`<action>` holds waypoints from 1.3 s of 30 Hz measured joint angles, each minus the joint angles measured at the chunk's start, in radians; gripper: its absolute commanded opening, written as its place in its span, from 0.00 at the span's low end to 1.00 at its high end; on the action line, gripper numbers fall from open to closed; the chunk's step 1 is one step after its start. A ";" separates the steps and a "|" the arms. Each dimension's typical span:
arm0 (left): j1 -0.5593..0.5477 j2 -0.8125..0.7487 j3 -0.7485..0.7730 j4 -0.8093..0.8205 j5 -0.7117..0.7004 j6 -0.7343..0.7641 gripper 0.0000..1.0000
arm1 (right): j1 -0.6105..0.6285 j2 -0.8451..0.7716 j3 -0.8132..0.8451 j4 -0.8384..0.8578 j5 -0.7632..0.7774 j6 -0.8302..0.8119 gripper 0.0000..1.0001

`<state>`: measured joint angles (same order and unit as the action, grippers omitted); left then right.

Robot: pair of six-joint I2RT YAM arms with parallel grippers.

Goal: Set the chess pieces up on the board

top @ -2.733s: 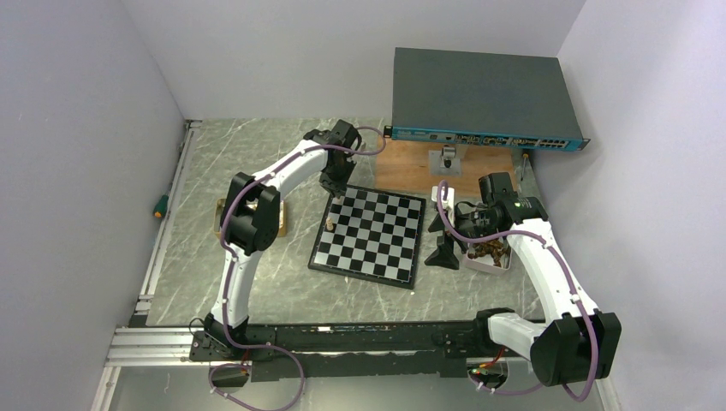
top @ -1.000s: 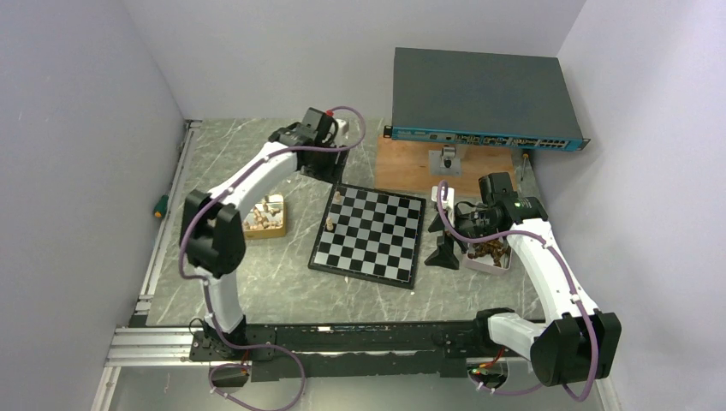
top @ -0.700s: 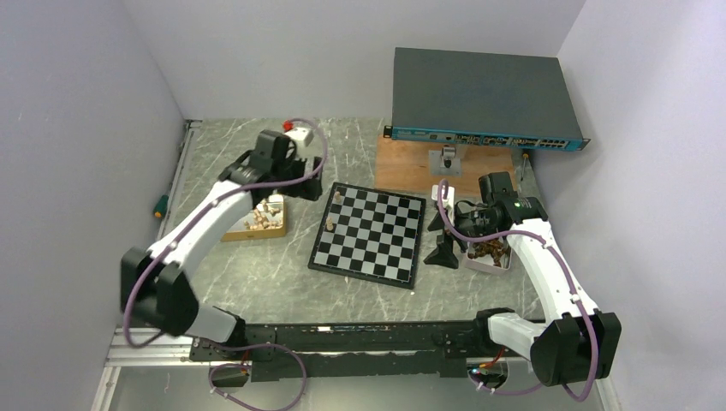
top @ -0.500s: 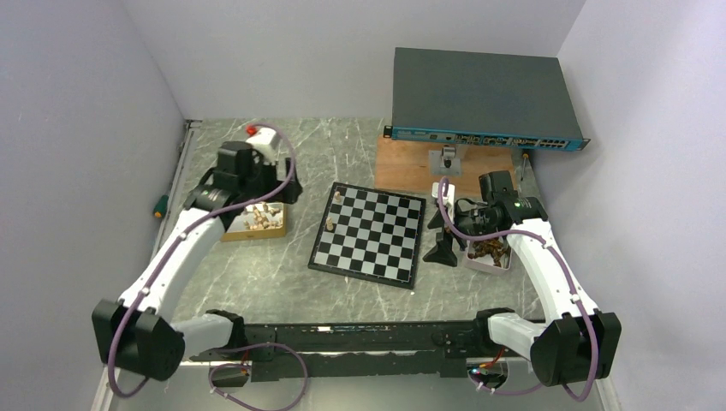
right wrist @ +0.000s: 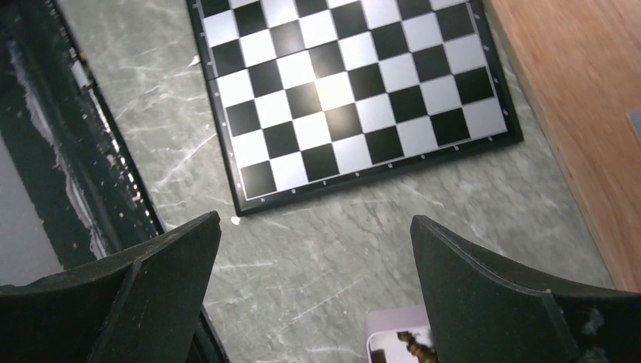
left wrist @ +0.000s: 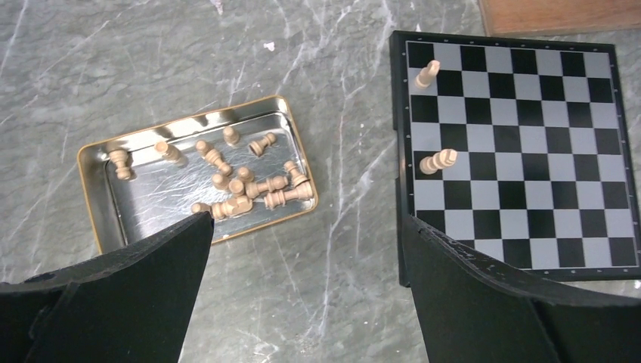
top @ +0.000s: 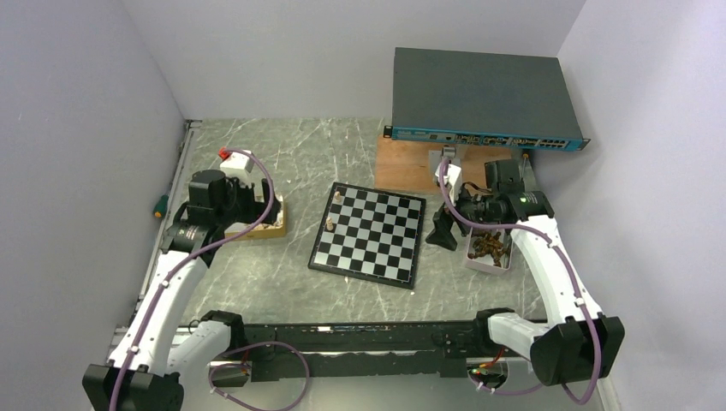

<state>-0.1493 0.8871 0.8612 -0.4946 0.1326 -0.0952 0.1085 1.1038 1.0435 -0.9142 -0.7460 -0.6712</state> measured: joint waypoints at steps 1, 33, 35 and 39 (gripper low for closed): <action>0.000 -0.010 -0.010 0.002 -0.007 0.006 1.00 | -0.008 -0.012 -0.002 0.010 0.021 0.028 1.00; 0.000 -0.068 -0.078 0.016 -0.096 0.056 1.00 | -0.370 -0.039 -0.261 0.169 0.461 0.064 0.75; 0.000 -0.073 -0.078 0.016 -0.096 0.056 1.00 | -0.374 -0.010 -0.266 0.204 0.465 0.060 0.68; 0.000 -0.079 -0.078 0.016 -0.096 0.058 1.00 | -0.386 0.054 -0.269 0.286 0.468 0.051 0.54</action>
<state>-0.1490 0.8085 0.7830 -0.4789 0.0368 -0.0372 -0.2775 1.1580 0.7746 -0.6277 -0.2783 -0.6205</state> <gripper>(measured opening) 0.996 0.626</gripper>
